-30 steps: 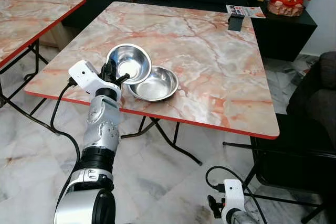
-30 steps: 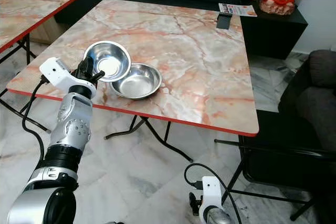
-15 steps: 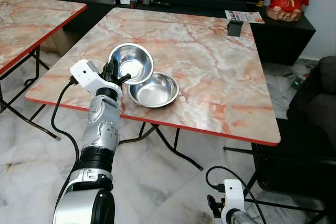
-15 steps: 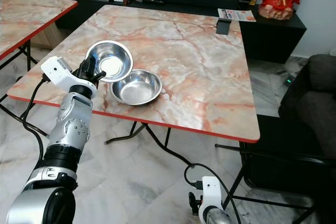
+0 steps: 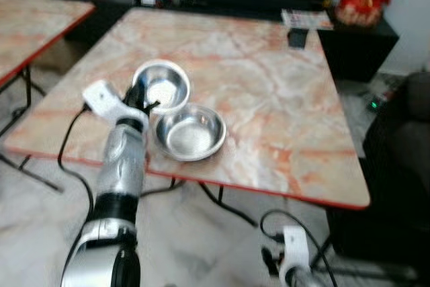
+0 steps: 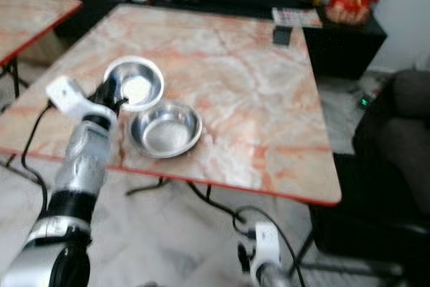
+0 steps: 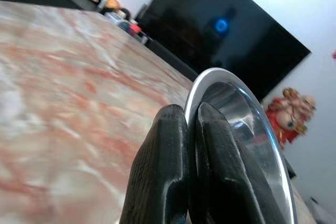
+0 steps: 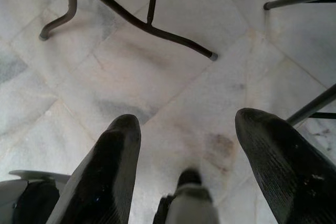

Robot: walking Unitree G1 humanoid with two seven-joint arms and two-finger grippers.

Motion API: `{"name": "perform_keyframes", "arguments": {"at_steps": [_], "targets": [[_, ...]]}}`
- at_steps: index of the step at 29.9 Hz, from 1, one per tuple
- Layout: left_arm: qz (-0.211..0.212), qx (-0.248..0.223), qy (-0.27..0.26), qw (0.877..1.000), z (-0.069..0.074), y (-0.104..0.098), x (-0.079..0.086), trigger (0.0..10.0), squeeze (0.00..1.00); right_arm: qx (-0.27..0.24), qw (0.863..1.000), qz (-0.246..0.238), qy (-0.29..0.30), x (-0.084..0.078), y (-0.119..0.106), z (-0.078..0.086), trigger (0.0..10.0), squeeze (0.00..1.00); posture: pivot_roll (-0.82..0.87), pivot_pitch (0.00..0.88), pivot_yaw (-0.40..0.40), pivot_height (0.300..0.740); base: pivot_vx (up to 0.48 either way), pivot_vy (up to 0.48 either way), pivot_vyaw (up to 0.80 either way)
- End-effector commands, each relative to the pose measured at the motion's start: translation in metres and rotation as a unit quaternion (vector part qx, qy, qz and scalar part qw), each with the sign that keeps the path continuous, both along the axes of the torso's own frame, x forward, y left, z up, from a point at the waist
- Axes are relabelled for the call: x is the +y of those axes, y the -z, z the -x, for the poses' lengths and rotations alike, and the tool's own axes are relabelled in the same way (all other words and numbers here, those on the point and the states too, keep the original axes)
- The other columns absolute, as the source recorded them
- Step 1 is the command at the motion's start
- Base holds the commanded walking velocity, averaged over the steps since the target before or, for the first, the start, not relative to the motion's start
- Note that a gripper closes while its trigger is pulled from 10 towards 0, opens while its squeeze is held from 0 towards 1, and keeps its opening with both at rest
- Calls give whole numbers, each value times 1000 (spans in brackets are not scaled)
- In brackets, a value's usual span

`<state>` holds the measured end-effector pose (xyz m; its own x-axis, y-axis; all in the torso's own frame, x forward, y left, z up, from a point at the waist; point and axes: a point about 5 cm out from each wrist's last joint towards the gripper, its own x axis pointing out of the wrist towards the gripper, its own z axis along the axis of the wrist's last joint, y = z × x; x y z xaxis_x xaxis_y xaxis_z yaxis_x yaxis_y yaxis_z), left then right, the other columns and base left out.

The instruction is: Setting the table

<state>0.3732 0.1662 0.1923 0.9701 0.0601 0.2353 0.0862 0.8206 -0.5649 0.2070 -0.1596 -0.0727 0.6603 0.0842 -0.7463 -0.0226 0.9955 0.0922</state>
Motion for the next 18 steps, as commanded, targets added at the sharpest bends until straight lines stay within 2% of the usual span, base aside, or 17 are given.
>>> {"name": "perform_keyframes", "arguments": {"at_steps": [1,4,7,12,13,17,18], "targets": [[-8,-8,24,1000,-1,-6,-12,10000,0,10,1000,6,9,-8,3,6,10000,0,61,117,-45,740,0,0,0],[-4,-6,62,998,3,-2,-19,10000,0,10,1000,6,10,-8,3,7,10000,0,62,120,-45,740,0,0,0],[-9,-3,66,998,5,0,-20,10000,0,10,1000,6,9,-8,3,7,10000,0,63,120,-45,740,0,0,0],[-32,30,99,994,10,9,-26,10000,0,11,1000,7,6,-8,4,7,10000,0,69,123,-47,740,0,0,0],[-47,51,110,991,11,14,-30,10000,0,11,1000,7,5,-8,4,7,10000,0,70,123,-47,740,0,0,0],[-57,70,95,991,11,17,-30,10000,0,12,1000,7,4,-8,4,7,10000,0,69,125,-48,740,0,0,0],[-49,71,81,993,10,16,-28,10000,0,11,1000,7,4,-8,3,7,10000,0,68,125,-49,740,0,0,0]]}}
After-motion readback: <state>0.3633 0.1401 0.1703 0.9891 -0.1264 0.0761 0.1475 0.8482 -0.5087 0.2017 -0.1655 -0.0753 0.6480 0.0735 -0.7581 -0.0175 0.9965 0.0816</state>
